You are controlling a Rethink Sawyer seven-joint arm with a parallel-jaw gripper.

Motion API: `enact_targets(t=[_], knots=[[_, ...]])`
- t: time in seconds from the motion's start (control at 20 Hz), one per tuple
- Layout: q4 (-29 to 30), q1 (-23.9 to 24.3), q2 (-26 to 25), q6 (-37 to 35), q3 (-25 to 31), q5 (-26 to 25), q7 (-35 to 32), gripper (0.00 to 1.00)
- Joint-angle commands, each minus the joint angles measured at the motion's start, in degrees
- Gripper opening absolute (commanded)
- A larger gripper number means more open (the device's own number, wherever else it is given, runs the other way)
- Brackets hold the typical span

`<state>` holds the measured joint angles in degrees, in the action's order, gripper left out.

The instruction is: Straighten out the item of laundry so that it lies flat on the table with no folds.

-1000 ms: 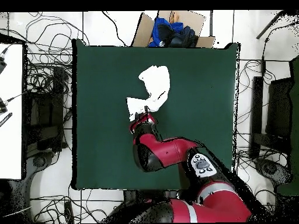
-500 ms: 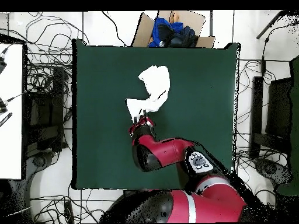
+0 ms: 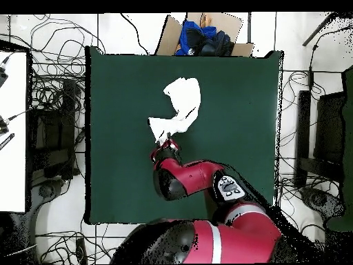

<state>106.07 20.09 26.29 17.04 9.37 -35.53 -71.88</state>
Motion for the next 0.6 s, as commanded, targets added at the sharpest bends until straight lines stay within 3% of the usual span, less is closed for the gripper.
enact_targets(t=[0.05,0.1,0.15,0.6], knots=[[-6.0,-2.6,-1.6,-9.0,-3.1,-0.8,-4.3,1.0],[-6.1,-2.8,-1.6,-9.5,-3.2,-0.8,-4.3,1.0],[-6.2,-2.9,-1.5,-10.0,-3.3,-0.7,-4.3,0.0],[-6.1,-3.0,-1.3,-8.4,-3.4,-1.5,-5.7,0.0]])
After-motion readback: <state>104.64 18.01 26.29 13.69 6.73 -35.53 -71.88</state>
